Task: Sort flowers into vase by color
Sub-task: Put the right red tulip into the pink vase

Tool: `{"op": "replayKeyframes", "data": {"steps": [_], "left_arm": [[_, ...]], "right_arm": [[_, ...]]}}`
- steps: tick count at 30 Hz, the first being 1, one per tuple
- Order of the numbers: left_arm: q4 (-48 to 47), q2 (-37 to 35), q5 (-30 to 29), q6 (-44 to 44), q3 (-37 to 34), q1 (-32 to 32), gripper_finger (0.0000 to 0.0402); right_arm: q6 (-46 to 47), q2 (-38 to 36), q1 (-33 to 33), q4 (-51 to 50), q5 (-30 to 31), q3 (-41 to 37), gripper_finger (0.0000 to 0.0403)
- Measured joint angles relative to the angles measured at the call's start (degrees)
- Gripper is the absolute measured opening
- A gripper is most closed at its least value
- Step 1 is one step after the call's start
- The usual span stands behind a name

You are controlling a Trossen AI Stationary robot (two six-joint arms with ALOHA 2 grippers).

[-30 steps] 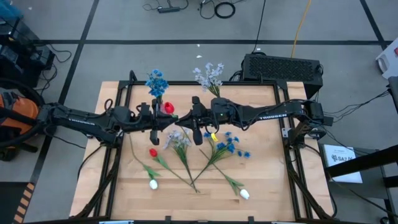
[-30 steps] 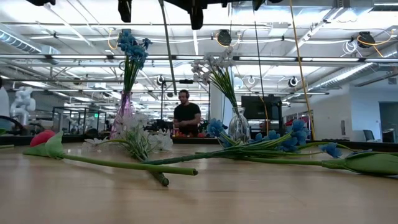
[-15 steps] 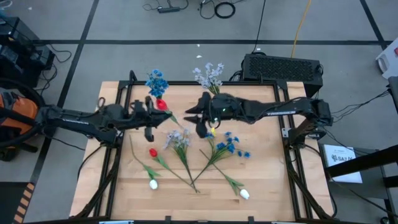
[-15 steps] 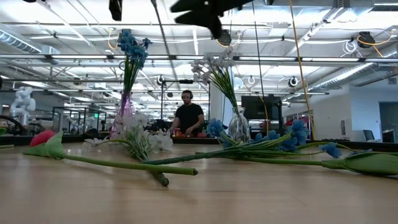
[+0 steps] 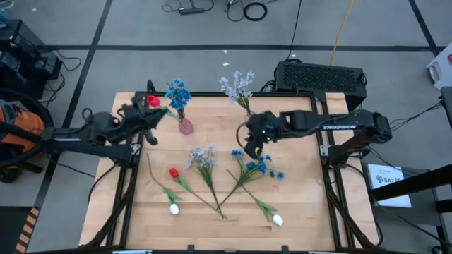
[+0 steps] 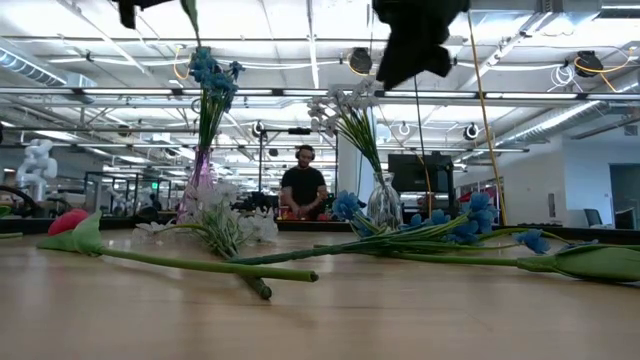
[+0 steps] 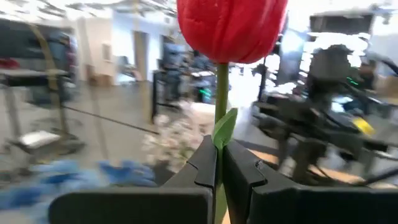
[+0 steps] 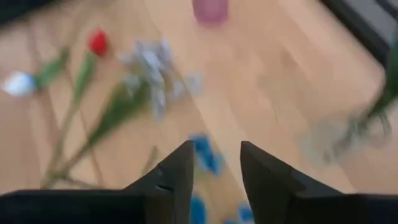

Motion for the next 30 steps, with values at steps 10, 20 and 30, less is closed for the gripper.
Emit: {"op": "replayKeyframes", "data": {"steps": [10,20,30], "left_arm": [[-4.5,-5.1,-8.7,8.3,3.1,0.1,0.0015],[-10.8,-5.2,-9.5,9.4,7.4,2.2,0.0015],[-10.5,-4.9,-5.6,4.7,5.5,6.5,0.0015]], "right_arm": [[12.5,-0.1,6.6,-3.2,3.1,-3.9,0.0043],[21.8,-0.1,10.6,6.1,5.5,-9.3,0.0011],[23.3,-0.1,11.5,9.4,6.7,-9.5,0.0010]]}}
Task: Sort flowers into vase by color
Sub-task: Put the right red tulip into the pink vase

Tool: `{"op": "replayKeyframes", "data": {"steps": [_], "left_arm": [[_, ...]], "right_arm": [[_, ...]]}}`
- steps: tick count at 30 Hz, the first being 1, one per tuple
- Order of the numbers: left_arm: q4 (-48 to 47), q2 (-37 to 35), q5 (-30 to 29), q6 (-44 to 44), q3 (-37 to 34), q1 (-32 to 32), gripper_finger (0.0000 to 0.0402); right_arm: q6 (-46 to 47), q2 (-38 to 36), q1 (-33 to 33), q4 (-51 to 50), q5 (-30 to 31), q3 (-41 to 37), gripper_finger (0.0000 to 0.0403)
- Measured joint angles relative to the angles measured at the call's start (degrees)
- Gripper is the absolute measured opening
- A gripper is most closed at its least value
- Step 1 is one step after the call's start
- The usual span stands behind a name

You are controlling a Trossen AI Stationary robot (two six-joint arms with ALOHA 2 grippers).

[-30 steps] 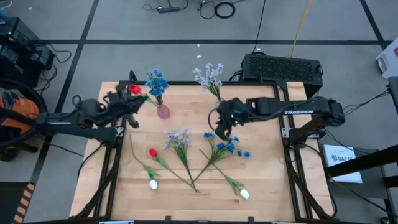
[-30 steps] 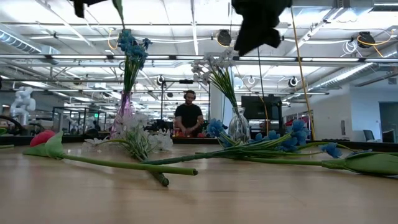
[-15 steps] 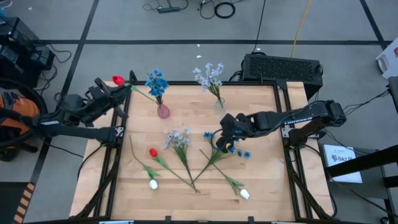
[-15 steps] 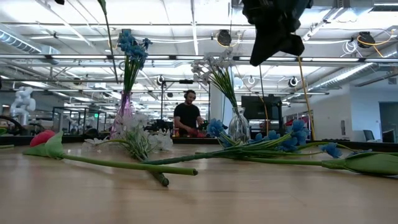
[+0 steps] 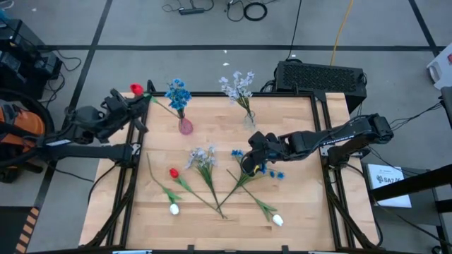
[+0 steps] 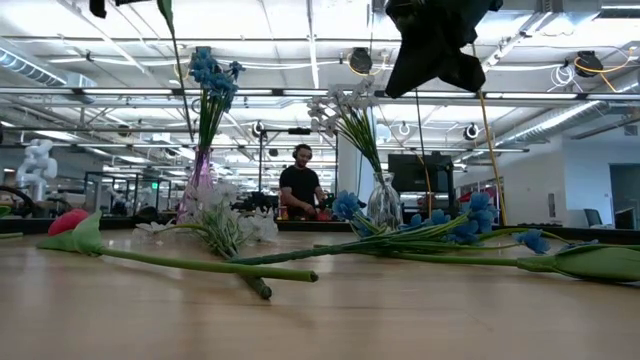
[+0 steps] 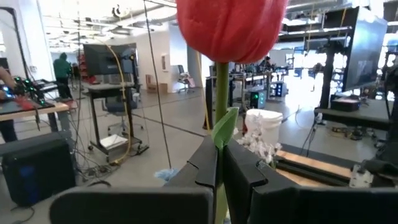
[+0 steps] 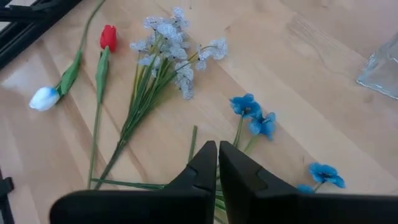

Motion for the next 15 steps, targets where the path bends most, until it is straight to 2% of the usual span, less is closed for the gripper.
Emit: {"op": "replayKeyframes", "data": {"steps": [15], "left_arm": [[1.9,3.7,2.7,0.0,-0.2,2.6,0.0015]], "right_arm": [[-0.3,0.0,0.0,2.2,0.0,0.0,0.0011]]}}
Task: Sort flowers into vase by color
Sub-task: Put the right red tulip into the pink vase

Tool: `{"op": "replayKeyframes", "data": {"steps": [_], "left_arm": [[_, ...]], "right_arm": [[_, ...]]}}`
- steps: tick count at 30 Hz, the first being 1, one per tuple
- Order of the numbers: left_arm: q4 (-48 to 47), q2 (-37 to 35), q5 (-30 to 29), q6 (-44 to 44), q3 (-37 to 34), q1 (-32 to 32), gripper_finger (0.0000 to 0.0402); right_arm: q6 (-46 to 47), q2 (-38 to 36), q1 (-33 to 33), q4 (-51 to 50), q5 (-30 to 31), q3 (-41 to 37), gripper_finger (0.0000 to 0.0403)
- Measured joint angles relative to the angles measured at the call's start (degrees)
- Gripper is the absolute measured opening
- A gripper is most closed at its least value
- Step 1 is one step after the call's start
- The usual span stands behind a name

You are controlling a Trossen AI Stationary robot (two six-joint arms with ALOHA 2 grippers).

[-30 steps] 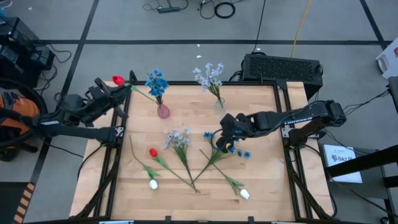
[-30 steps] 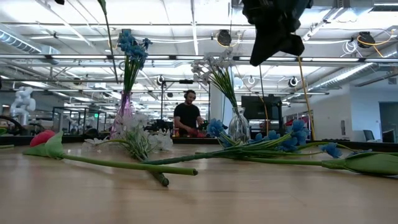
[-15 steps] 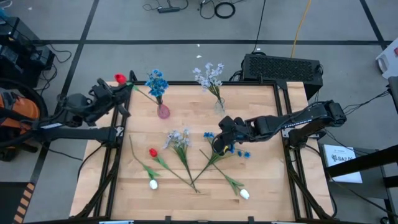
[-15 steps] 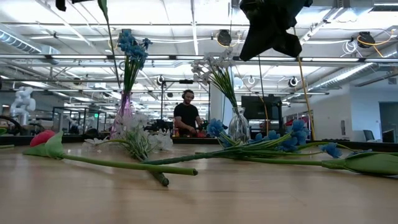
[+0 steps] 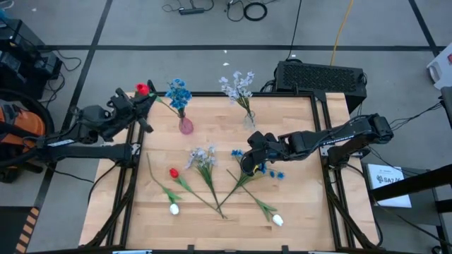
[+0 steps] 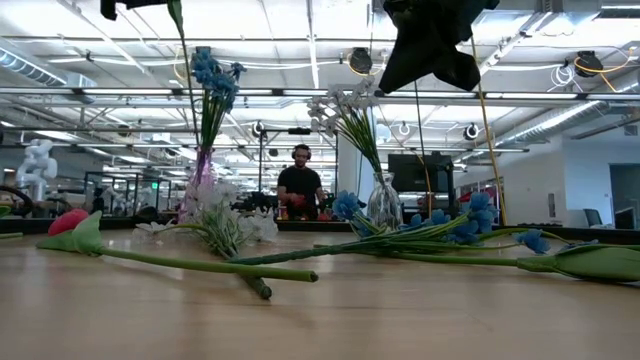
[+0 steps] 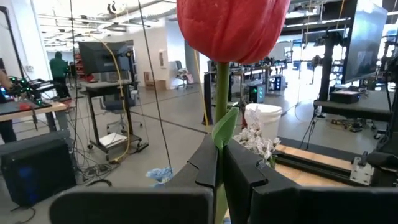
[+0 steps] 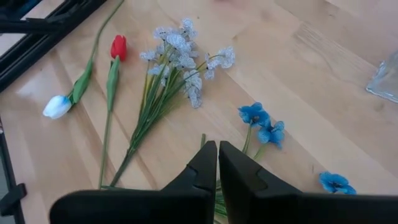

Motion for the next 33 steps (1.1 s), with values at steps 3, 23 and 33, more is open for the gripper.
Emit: {"op": "replayKeyframes", "data": {"steps": [3,23,33], "left_arm": [[0.1,1.4,0.0,0.0,0.0,0.9,0.0014],[6.5,2.8,-0.1,0.6,-0.1,2.7,0.0015],[7.2,2.8,-0.1,0.6,-0.1,2.7,0.0015]], "right_arm": [[-0.1,0.0,0.0,0.0,0.0,0.0,0.0011],[-2.3,0.0,0.0,0.0,0.0,0.0,0.0011],[-4.0,0.2,0.0,0.0,1.1,0.0,0.0011]]}}
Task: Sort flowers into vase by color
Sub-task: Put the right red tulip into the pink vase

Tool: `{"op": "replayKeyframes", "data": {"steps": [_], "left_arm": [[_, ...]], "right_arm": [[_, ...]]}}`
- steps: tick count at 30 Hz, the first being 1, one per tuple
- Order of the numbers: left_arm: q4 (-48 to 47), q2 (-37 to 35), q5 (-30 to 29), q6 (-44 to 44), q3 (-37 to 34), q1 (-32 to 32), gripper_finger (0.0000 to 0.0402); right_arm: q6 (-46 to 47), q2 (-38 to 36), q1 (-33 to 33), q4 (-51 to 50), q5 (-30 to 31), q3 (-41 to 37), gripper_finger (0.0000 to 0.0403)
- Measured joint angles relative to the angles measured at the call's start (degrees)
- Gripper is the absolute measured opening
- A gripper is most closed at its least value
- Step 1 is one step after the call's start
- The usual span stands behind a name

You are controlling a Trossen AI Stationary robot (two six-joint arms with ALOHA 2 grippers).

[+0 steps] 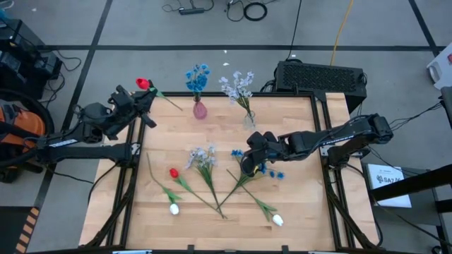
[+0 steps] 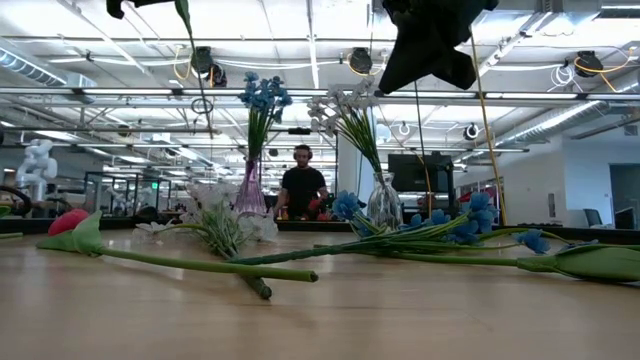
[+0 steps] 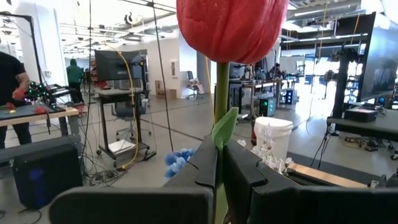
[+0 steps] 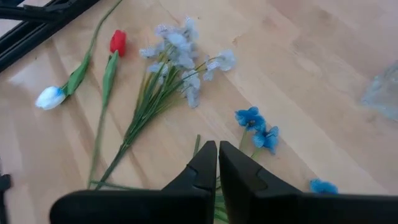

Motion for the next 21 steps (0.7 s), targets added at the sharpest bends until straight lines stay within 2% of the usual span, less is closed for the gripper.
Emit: {"op": "replayKeyframes", "data": {"steps": [6,14,18,21], "left_arm": [[-0.3,0.0,0.0,-0.4,0.0,0.0,0.0015],[-2.5,0.0,0.1,-0.5,0.0,0.0,0.0015],[-4.5,0.0,4.2,-1.2,0.0,0.0,0.0015],[-7.8,0.0,6.4,-4.9,0.0,0.0,0.0015]], "right_arm": [[-0.1,0.2,0.0,0.1,3.2,0.0,0.0011],[-0.4,0.3,-0.4,3.2,3.9,0.0,0.0011],[-0.5,1.8,-0.4,7.9,8.0,0.0,0.0011],[-1.4,3.1,-0.8,10.7,9.1,0.1,0.0011]]}}
